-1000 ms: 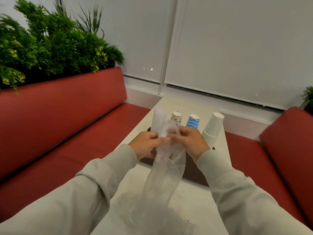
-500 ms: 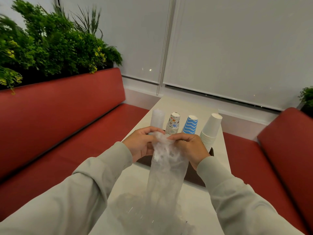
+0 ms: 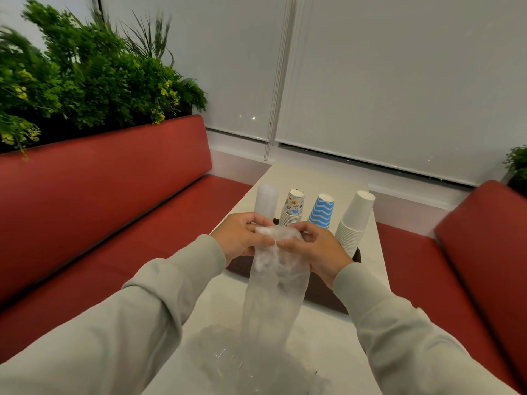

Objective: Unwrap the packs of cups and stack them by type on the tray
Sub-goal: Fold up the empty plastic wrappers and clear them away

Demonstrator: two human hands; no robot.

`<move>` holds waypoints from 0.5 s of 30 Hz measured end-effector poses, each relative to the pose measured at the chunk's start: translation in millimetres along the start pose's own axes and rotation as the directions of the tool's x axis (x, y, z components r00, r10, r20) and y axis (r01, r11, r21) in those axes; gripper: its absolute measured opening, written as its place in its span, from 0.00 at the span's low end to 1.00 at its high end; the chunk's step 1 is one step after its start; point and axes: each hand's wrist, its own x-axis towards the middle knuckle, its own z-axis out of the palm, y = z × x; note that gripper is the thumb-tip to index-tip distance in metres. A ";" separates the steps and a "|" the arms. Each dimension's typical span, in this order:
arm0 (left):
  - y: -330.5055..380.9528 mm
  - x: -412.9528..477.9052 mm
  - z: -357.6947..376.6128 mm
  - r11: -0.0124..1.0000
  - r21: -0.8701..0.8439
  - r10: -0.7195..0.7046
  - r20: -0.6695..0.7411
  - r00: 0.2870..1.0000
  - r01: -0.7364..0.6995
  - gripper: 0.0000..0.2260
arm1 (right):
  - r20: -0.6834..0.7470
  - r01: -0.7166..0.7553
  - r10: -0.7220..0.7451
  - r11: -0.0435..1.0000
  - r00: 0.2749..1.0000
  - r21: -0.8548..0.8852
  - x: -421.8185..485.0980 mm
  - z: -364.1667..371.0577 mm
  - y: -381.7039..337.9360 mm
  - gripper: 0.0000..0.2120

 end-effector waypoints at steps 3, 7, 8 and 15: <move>0.3 -1.2 0.3 1.000 -0.006 0.007 -0.001 1.000 -0.007 0.15 | -0.005 0.042 -0.042 0.999 0.999 0.028 0.2 2.2 2.0 0.09; 0.7 -5.9 -0.8 0.998 -0.047 -0.035 0.029 0.999 0.036 0.16 | -0.031 0.053 -0.050 0.994 0.998 0.091 0.9 3.5 1.0 0.07; 0.6 -6.6 -1.2 0.998 -0.046 -0.046 0.044 0.998 0.048 0.16 | -0.033 0.059 -0.056 0.994 0.998 0.097 0.3 4.5 0.2 0.07; -0.5 -4.8 -2.3 0.997 -0.071 -0.034 0.065 0.997 0.038 0.11 | -0.020 0.127 -0.125 0.972 0.992 0.197 -2.8 6.5 -3.3 0.09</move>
